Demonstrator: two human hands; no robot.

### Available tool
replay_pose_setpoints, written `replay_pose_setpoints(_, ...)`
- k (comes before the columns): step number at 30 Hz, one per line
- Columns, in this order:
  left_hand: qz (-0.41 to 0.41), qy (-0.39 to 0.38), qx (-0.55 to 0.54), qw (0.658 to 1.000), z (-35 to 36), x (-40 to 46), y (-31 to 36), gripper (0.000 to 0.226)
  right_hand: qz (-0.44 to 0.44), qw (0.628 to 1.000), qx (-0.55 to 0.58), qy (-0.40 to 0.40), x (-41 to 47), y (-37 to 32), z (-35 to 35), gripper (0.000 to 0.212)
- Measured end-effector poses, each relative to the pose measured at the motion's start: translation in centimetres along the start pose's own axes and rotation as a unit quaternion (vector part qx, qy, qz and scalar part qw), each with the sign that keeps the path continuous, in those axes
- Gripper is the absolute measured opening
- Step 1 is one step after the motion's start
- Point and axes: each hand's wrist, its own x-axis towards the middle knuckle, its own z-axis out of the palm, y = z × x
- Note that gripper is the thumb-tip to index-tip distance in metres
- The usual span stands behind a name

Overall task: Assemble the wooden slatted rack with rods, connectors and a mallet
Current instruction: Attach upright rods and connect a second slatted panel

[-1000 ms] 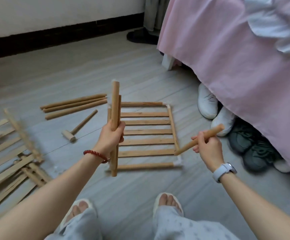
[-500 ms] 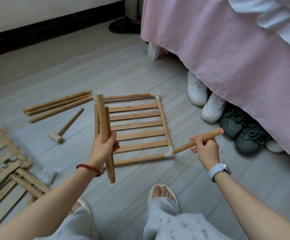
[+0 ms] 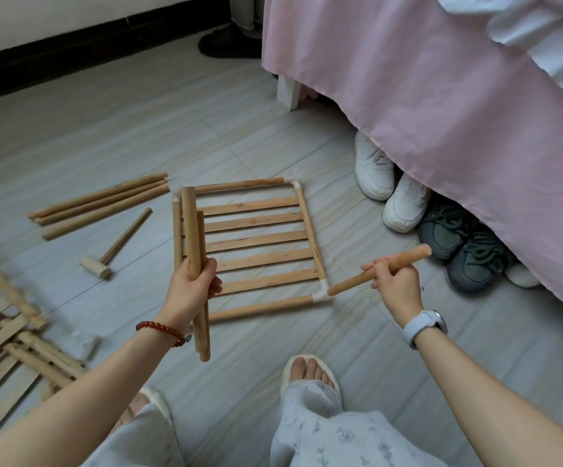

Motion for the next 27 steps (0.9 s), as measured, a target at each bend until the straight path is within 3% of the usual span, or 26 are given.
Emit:
replay_pose_setpoints(4, -0.003, -0.012, -0.003, 1.000, 0.6, 0.1, 0.0, 0.008, -0.002, 1.000, 0.011, 0.005, -0.5, 0.9, -0.2, 0.024)
replay_pose_setpoints(10, 0.017, -0.014, 0.005, 1.000, 1.0, 0.1, 0.6, 0.009, -0.027, 0.985, -0.103, -0.134, -0.2, -0.2, 1.9, 0.016)
replay_pose_setpoints(17, 0.019, -0.018, 0.012, 1.000, 0.2, -0.1, 1.6, 0.008, 0.007, 0.957, -0.165, -0.238, -0.9, 0.2, 0.6, 0.010)
replay_pose_setpoints(21, 0.070, -0.029, 0.042, 0.996, -0.1, 0.4, 4.3, 0.009, -0.091, 0.990, -0.066, -0.089, -1.5, -3.6, 0.1, 0.009)
replay_pose_setpoints(23, 0.095, -0.037, 0.055, 0.993, -0.1, 0.3, 5.7, 0.009, -0.148, 0.966, -0.204, -0.056, -0.7, -6.3, 0.5, 0.022)
replay_pose_setpoints(24, 0.105, -0.046, 0.052, 0.992, 0.1, 0.2, 6.3, 0.008, -0.157, 0.937, -0.307, -0.061, -0.4, -7.4, 0.8, 0.029)
replay_pose_setpoints(27, 0.120, -0.071, 0.056, 0.989, 0.9, -0.7, 7.0, 0.009, -0.107, 0.867, -0.481, -0.080, 0.6, -8.9, 1.8, 0.029)
